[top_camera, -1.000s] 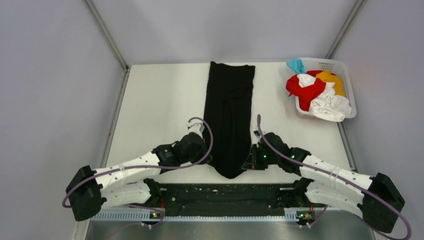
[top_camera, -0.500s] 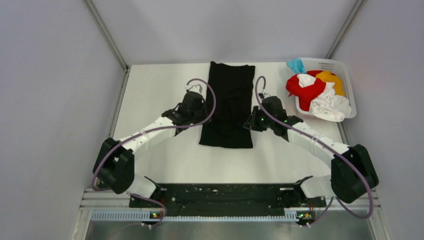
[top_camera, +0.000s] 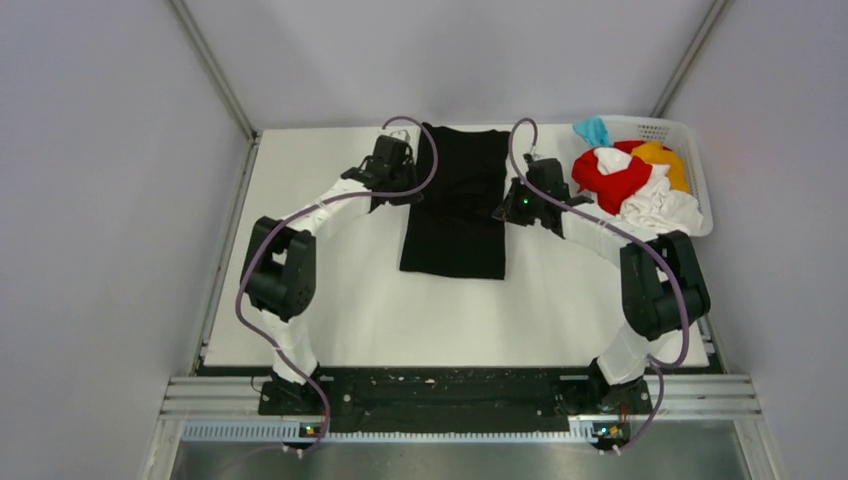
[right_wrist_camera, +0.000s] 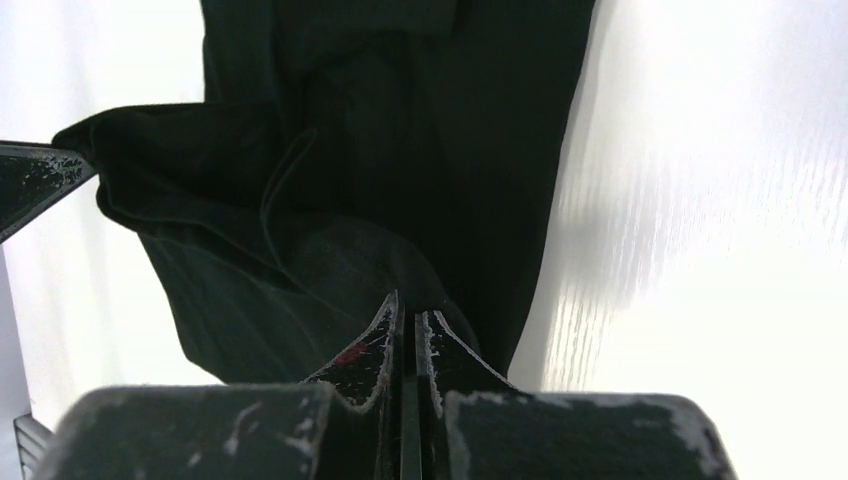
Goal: Fold and stack the t-shirts
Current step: Fold the folded rectangular tshirt in 1/3 of the way, then grab one side of the 2/3 rectangular tshirt with both arms
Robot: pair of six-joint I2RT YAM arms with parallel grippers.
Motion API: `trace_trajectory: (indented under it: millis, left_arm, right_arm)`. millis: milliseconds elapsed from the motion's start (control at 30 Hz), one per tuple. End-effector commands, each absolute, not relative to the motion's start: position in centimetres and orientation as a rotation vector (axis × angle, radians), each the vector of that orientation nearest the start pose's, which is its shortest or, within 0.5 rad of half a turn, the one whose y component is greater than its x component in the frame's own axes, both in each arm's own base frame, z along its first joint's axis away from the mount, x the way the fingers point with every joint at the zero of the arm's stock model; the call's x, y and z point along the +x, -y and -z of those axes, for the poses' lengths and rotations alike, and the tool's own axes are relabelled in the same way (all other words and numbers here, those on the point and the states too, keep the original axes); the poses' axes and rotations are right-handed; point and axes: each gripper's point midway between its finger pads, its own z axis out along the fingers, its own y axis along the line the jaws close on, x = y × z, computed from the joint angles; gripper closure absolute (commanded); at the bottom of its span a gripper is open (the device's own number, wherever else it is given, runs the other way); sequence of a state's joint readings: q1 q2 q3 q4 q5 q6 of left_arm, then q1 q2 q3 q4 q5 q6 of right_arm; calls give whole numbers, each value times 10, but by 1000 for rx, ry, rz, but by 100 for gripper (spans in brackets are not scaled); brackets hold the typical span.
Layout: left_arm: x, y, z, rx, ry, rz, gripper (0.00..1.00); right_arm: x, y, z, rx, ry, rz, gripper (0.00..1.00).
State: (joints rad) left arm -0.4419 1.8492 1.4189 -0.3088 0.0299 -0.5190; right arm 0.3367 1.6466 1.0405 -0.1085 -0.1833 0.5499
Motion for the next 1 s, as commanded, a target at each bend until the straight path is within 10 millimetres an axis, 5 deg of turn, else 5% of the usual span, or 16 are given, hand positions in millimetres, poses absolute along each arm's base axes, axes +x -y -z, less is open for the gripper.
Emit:
trace_trajectory:
  millis: [0,233,267,300,333,367,400,433,500,633,767,967]
  left_arm:
    - [464,237,-135,-33,-2353,537,100]
    - [485,240,-119,-22,-2374,593,100]
    - [487,241,-118,-21,-2378,603,100]
    - [488,241,-117,-16,-2384,610,95]
    - [490,241,-119,-14,-2386,609,80]
    - [491,241,-120,-11,-2391,603,53]
    - [493,240,-123,-13,-2389,594,12]
    - [494,239,-128,-14,-2383,589,3]
    - [493,237,-140,-13,-2366,590,1]
    - [471,232,-147,-32,-2378,616,1]
    - [429,226,-136,-81,-2424,672,1]
    - [359,204,-93,-178,-2531,679,1]
  right_arm:
    - [432,-198,-119,107,-2256,-694,100]
    - [461,-197,-103,115,-2269,-709,95]
    - [465,-196,-102,120,-2270,-708,92]
    - [467,-196,-101,120,-2270,-708,79]
    - [471,-195,-102,128,-2266,-703,56]
    - [474,-193,-102,136,-2265,-690,39]
    - [477,-191,-105,144,-2259,-676,28]
    - [479,-190,-110,148,-2252,-665,20]
    - [478,-188,-119,151,-2241,-656,3]
    - [458,-182,-133,153,-2228,-656,1]
    - [413,-179,-121,155,-2281,-705,1]
    - [333,-184,-86,170,-2388,-861,1]
